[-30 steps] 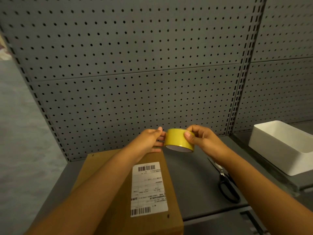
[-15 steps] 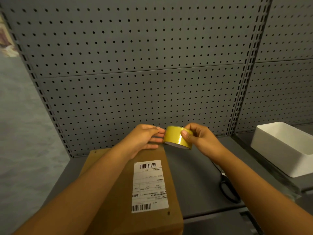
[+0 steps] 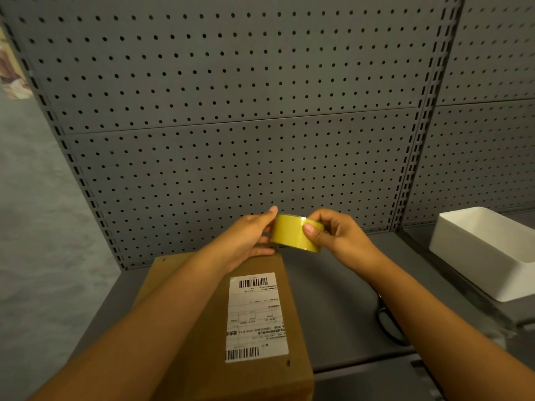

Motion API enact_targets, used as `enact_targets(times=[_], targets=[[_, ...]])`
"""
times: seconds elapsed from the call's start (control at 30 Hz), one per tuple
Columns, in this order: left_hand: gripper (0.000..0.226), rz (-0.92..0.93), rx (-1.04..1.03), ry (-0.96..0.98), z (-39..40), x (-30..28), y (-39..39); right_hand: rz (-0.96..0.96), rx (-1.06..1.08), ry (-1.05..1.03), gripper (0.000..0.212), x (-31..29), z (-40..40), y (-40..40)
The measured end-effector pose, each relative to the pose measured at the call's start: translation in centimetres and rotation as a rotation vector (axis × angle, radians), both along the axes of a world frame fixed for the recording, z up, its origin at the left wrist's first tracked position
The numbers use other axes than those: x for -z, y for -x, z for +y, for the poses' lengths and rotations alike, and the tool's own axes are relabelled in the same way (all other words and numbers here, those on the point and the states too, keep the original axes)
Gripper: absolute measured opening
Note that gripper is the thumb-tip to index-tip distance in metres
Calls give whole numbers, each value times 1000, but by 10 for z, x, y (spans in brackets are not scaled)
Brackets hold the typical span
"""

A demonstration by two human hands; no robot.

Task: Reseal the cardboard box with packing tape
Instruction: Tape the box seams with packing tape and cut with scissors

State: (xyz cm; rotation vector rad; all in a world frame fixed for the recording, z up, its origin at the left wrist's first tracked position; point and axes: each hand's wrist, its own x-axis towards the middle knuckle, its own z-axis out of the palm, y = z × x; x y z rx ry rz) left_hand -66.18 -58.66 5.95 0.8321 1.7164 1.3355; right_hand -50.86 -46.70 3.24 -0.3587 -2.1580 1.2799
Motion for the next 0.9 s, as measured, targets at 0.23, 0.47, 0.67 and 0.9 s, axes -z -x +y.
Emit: enact_targets(times=[0.23,0.47,0.67,0.9], targets=[[71,308,135,29,-4,-1,0,1,63,-31,19,-1,2,3],[63,276,169,15,-10,-4,9,-10,34,-20,18,-3,1,0],[56,221,182,6,-13,-3,12,-12,24,-12,19,-3,0,1],[46,303,163,2,-15,-1,15,-10,41,-10,19,-1,-1,1]])
